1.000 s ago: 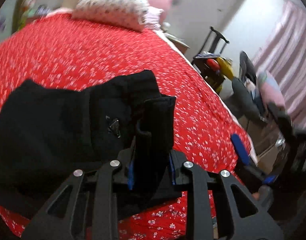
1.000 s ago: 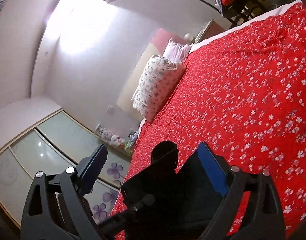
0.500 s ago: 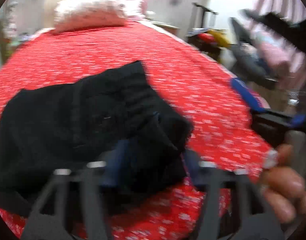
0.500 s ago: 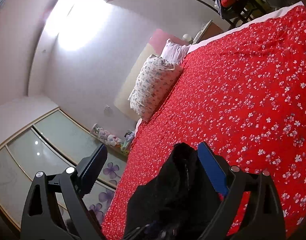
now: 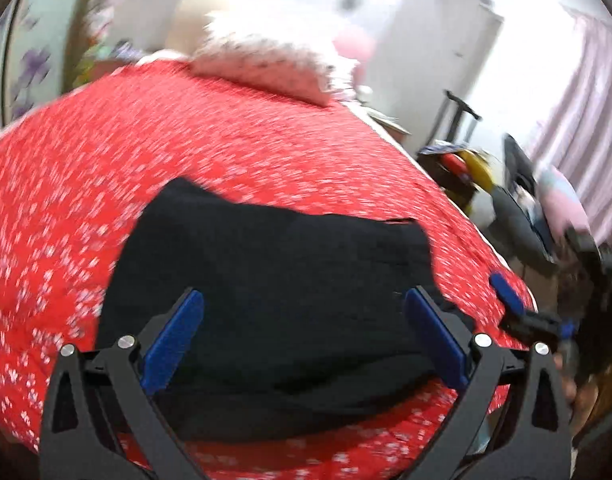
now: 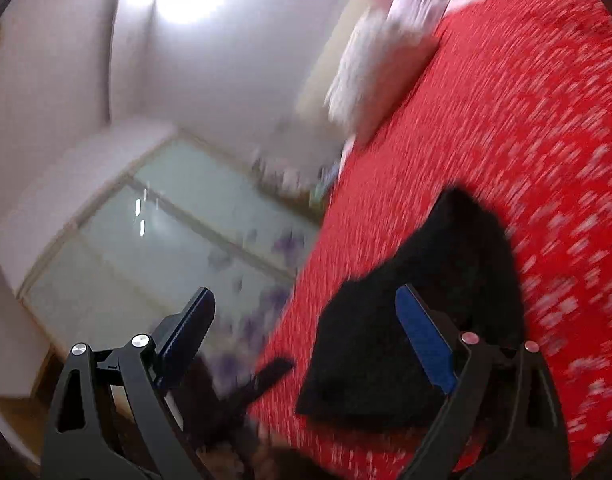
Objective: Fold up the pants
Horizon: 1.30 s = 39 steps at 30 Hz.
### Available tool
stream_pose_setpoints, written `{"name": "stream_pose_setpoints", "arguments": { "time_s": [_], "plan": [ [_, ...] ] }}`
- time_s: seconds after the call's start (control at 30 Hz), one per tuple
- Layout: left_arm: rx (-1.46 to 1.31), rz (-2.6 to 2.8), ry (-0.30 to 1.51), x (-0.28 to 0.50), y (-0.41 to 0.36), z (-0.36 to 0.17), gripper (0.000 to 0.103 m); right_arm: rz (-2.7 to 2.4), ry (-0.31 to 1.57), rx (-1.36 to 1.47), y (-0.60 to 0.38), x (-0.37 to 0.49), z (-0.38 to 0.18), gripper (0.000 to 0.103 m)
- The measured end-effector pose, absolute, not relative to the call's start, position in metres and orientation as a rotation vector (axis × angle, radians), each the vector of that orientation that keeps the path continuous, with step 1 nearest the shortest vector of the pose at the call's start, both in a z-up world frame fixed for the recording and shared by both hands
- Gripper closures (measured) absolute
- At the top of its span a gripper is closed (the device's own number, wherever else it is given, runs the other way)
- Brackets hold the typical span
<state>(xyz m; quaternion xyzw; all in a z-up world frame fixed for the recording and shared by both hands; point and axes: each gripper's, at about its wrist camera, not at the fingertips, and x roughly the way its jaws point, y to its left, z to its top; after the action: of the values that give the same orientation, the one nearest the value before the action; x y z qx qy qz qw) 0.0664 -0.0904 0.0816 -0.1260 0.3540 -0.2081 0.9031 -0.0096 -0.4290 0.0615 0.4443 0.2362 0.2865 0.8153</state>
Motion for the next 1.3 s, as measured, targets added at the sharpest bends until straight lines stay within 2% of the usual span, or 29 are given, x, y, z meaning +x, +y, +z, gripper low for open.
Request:
{"name": "stream_pose_setpoints", "arguments": {
  "time_s": [0.17, 0.33, 0.43, 0.57, 0.73, 0.8, 0.93, 1.03, 1.17, 1.3],
  "plan": [
    [-0.249, -0.386, 0.774, 0.071, -0.079, 0.065, 0.002, 0.577, 0.656, 0.848, -0.403, 0.003, 0.055, 0.009],
    [-0.070, -0.301, 0.815, 0.079, -0.095, 0.035, 0.002, 0.384, 0.880, 0.762, -0.398, 0.014, 0.023, 0.011],
    [-0.043, -0.295, 0.819, 0.076, -0.096, 0.021, 0.002, 0.378, 0.870, 0.738, -0.394, 0.011, 0.024, 0.010],
    [-0.094, -0.316, 0.834, 0.078, -0.086, 0.028, 0.002, 0.372, 0.848, 0.727, -0.391, 0.010, 0.025, 0.010],
    [-0.158, -0.316, 0.699, 0.091, -0.070, 0.064, 0.002, 0.490, 0.582, 0.821, -0.403, 0.008, 0.055, 0.009],
    [-0.174, -0.327, 0.701, 0.112, -0.072, 0.074, 0.002, 0.528, 0.548, 0.873, -0.406, 0.018, 0.056, 0.009],
    [-0.210, -0.382, 0.784, 0.160, -0.088, 0.076, 0.002, 0.528, 0.561, 0.967, -0.403, 0.045, 0.039, 0.009],
    [-0.254, -0.373, 0.870, 0.200, -0.095, 0.062, 0.002, 0.428, 0.669, 1.023, -0.406, 0.057, 0.015, 0.009],
    [-0.352, -0.300, 1.063, 0.240, -0.083, 0.016, 0.003, 0.372, 0.698, 1.075, -0.415, 0.059, -0.002, 0.020],
    [-0.369, -0.293, 1.031, 0.236, -0.082, 0.017, 0.003, 0.379, 0.699, 1.084, -0.418, 0.056, -0.004, 0.022]
  ]
}}
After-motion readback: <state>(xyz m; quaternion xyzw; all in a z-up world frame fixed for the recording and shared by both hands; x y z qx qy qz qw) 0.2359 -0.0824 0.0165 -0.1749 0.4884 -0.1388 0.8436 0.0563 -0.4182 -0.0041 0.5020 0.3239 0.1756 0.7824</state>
